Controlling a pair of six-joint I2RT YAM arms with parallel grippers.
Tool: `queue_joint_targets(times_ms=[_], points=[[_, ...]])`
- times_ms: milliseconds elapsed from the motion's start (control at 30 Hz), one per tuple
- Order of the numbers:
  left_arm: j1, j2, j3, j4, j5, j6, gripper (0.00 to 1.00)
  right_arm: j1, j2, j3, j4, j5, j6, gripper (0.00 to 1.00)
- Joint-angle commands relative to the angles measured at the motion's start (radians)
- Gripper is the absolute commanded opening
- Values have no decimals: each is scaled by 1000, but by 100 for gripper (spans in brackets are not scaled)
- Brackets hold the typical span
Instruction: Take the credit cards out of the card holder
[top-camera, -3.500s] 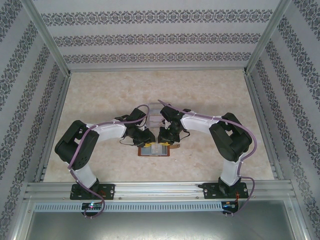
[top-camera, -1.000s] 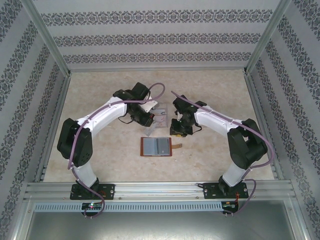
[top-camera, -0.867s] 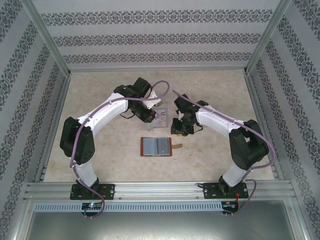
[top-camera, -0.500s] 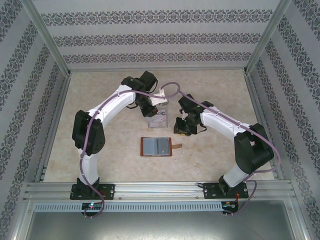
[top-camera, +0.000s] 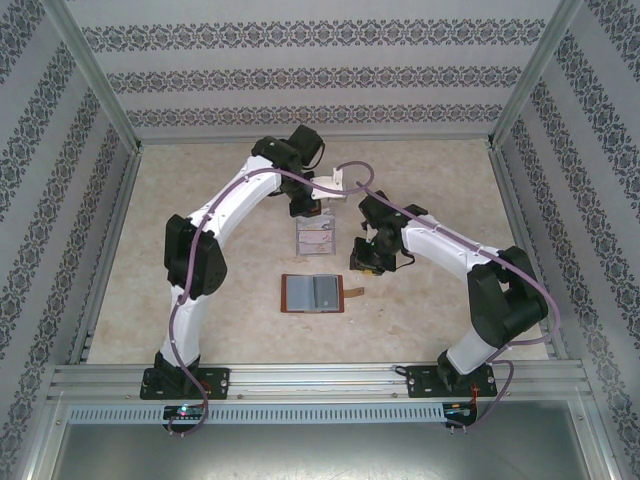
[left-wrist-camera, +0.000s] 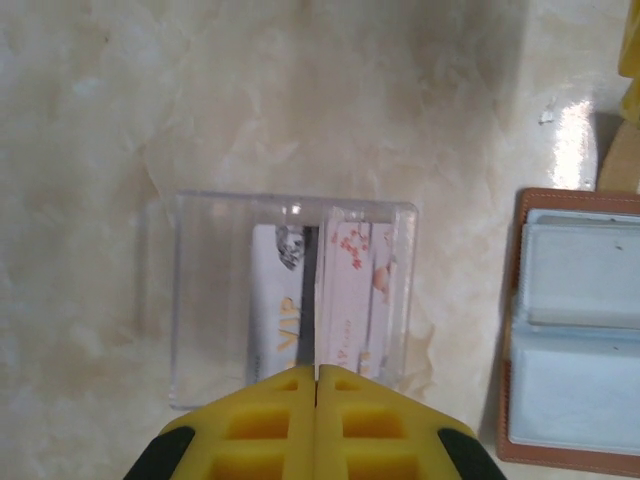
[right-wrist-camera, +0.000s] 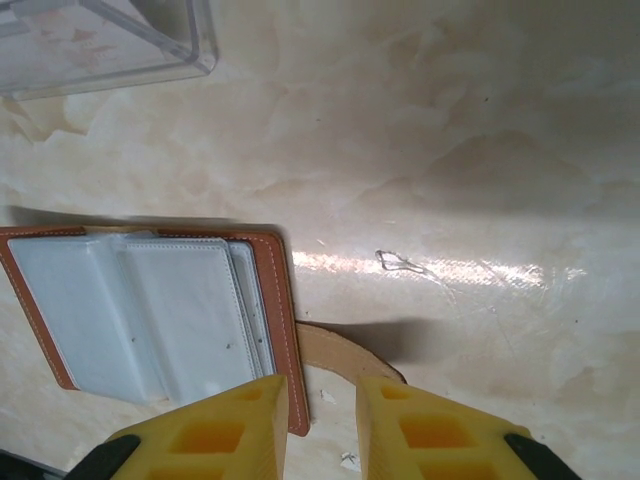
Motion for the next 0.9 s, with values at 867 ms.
queue_joint_targets(times_ms=[867], points=[[7,250,214,-181,-103,87,0,-38,2,-34,19,3,7,27]])
